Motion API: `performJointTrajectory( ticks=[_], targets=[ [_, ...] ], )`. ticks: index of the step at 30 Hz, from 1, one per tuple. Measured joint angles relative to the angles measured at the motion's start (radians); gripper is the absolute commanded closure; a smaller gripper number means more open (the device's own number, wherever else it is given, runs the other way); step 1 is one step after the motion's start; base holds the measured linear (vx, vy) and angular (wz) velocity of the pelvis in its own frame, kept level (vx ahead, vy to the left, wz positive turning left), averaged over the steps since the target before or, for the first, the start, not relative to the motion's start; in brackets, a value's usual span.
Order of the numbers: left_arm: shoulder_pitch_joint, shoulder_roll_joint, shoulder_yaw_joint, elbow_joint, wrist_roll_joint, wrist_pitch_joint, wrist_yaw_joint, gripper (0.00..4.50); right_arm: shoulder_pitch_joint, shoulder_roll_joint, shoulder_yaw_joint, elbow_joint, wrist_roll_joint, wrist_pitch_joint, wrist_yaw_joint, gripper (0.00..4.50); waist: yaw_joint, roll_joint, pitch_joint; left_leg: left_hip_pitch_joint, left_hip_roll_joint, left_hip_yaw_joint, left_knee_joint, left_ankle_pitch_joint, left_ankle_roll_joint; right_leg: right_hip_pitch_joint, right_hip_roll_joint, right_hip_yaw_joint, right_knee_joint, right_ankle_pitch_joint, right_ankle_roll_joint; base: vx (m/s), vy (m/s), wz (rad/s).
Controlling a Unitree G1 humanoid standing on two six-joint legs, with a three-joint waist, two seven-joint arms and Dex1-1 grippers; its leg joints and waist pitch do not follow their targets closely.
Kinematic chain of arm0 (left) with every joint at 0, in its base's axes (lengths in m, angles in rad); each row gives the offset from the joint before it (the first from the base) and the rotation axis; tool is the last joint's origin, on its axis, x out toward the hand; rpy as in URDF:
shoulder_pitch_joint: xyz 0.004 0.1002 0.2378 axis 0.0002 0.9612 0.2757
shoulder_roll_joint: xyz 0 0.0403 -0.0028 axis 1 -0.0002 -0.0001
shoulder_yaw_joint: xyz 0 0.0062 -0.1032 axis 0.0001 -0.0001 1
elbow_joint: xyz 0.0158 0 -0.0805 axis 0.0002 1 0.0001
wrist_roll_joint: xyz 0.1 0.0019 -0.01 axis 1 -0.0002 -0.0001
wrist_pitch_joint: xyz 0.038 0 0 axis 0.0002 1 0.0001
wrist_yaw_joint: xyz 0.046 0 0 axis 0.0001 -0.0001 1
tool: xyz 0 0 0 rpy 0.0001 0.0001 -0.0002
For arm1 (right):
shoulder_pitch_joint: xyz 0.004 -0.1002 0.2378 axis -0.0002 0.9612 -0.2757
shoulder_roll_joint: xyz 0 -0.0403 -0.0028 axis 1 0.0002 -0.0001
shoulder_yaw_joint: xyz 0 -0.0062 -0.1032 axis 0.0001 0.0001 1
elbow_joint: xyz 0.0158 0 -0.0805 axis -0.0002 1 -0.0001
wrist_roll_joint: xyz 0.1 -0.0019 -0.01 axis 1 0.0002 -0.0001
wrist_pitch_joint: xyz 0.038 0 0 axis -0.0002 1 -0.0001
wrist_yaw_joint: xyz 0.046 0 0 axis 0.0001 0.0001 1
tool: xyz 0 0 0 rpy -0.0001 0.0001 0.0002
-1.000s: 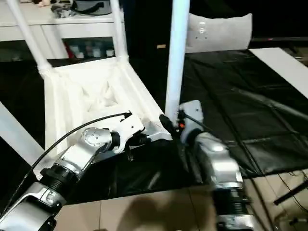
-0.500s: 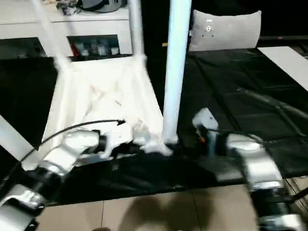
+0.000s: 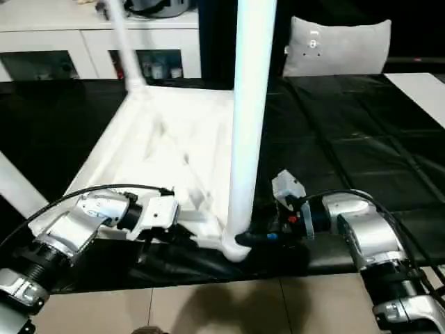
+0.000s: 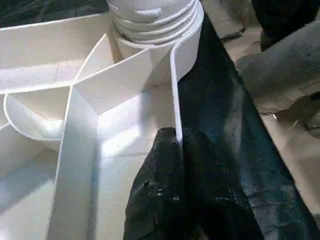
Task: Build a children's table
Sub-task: Rotate leg to tighten
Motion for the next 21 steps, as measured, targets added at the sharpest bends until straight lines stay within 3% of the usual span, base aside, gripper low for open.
performJointTrajectory(
  ticks=[9,15,16,21],
  targets=[
    [0.001,0.008,0.0,-0.003,-0.015,0.007,-0.017,4.5,0.002,0.0,0.006,-0.004,0.015,0.032,0.01,2.54,0.0,-0.001,0.0,0.0,0.0,0.0,0.0,0.0,0.0,0.0,0.0,0.0,0.0,0.0,0.0,0.0,0.0,0.0],
    [0.016,-0.022,0.052,-0.039,-0.01,0.169,0.071,4.5,0.066,0.062,-0.064,-0.088,0.029,0.12,-0.177,2.54,-0.008,-0.001,0.001,0.002,0.0,0.0,0.0,-0.001,-0.004,0.0,0.0,0.002,0.002,-0.002,0.004,0.0,0.0,0.0],
    [0.016,-0.028,0.06,-0.04,-0.006,0.193,0.097,4.5,0.068,0.079,-0.071,-0.089,0.02,0.122,-0.22,2.54,-0.014,-0.002,0.001,0.002,0.0,0.0,0.0,0.0,-0.005,0.0,0.0,0.002,0.002,-0.001,0.003,0.0,0.0,0.0],
    [0.015,-0.095,0.111,-0.05,0.02,0.348,0.277,4.5,0.064,0.227,-0.139,-0.101,-0.061,0.137,-0.553,2.56,-0.078,-0.003,0.002,0.004,0.0,-0.001,0.0,0.0,-0.006,-0.001,0.0,0.0,-0.002,-0.002,0.004,0.0,0.0,0.0]
  ],
)
